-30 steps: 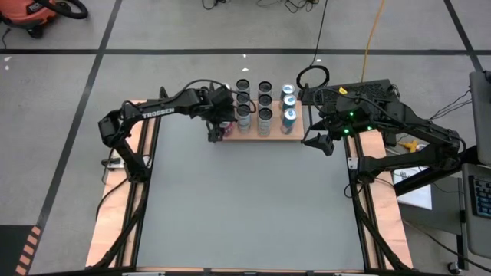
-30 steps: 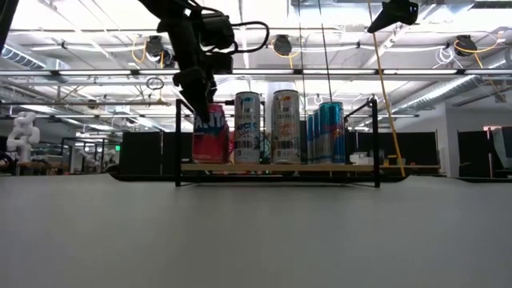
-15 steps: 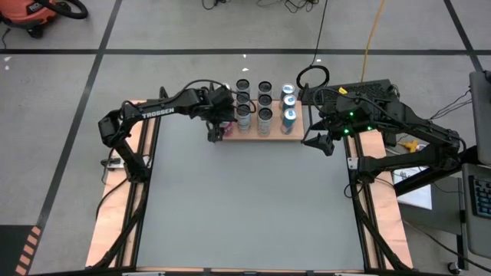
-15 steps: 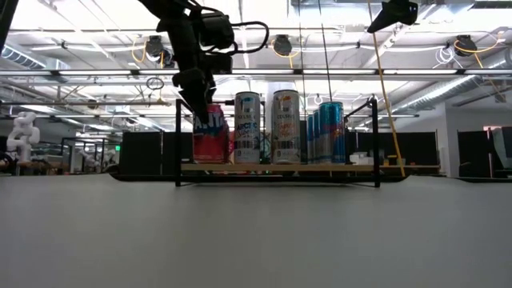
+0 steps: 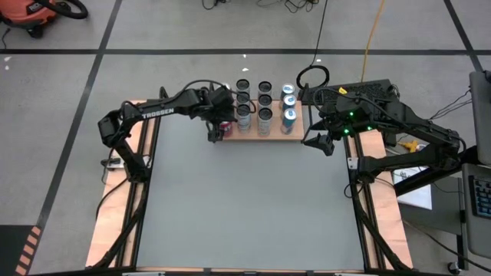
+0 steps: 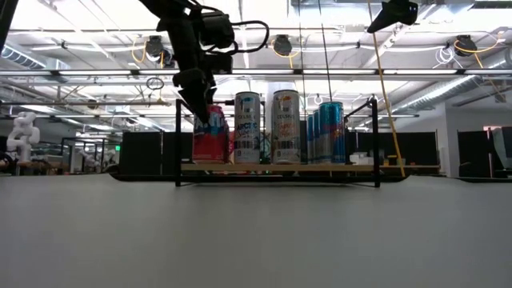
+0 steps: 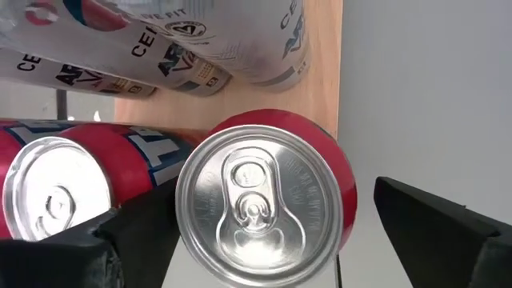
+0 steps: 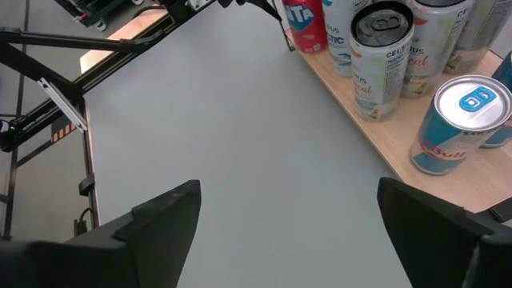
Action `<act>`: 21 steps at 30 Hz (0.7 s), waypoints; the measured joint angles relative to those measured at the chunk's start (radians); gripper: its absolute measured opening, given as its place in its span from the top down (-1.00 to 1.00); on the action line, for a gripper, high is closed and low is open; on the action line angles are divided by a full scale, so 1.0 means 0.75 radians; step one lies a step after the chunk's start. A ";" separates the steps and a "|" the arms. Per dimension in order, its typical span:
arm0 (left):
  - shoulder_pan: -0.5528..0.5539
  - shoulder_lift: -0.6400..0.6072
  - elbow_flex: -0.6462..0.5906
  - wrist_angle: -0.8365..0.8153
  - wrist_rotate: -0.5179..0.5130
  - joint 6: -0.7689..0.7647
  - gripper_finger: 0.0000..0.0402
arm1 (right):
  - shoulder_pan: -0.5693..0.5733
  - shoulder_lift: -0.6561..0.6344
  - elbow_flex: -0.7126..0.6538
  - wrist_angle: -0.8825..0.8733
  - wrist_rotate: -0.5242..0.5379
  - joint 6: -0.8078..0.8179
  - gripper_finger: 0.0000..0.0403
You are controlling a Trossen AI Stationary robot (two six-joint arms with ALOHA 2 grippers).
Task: Place canned beverage on shelf
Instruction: Put the red soda can aligned with the other red soda cans on the shelf
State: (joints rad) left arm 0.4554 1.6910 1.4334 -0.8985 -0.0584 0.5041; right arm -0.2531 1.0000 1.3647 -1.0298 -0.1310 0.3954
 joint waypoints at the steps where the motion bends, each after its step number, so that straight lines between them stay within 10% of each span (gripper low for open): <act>1: -0.003 -0.006 0.000 -0.001 -0.010 0.000 -0.92 | 0.000 0.000 0.000 0.000 0.000 0.000 -0.71; 11: -0.063 -0.061 0.163 -0.180 -0.166 -0.064 -0.93 | 0.000 0.001 -0.001 0.000 0.000 0.001 -0.71; 21: -0.297 -0.195 0.210 -0.371 -0.093 -0.867 -0.61 | 0.000 -0.002 -0.001 0.002 0.006 0.049 -0.71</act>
State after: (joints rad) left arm 0.2324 1.5449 1.5905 -1.1769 -0.1280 -0.1464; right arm -0.2531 0.9989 1.3643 -1.0286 -0.1262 0.4320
